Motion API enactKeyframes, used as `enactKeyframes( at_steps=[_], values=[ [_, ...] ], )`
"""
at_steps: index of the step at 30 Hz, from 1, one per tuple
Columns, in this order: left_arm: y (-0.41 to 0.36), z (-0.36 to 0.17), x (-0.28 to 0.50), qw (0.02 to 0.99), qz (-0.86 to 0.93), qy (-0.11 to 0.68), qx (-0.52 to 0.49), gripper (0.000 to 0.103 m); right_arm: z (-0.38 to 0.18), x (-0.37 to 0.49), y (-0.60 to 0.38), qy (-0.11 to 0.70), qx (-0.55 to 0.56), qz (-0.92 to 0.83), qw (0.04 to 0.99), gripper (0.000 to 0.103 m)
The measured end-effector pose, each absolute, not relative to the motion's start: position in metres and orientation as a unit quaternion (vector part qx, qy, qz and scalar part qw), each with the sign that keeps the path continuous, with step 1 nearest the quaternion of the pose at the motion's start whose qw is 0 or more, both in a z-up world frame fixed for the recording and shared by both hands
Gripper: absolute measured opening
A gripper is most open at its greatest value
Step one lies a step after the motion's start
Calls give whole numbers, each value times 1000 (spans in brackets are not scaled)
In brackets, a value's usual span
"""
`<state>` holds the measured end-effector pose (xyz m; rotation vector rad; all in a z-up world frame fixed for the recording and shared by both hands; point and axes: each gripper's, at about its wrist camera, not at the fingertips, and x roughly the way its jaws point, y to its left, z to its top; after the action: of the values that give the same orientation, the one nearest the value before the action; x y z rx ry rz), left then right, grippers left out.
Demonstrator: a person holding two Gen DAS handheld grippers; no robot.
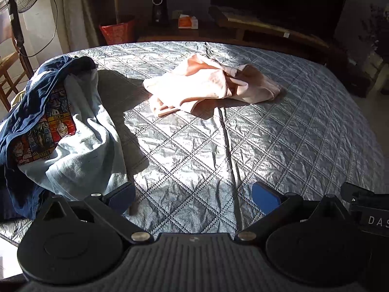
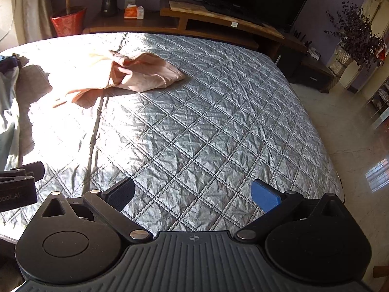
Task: Fold clothes
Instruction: 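Move both tools toward the crumpled pink garment on the bed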
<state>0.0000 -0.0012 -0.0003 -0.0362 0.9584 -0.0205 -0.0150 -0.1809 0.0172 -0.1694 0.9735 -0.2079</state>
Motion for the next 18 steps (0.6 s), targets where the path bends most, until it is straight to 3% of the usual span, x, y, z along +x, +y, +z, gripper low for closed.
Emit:
enactKeyframes(
  at_steps=[18],
  values=[
    [-24,-11,-12,878,-14,478,10,102,38,-28,-186,463,-65,-100,879,103]
  ],
)
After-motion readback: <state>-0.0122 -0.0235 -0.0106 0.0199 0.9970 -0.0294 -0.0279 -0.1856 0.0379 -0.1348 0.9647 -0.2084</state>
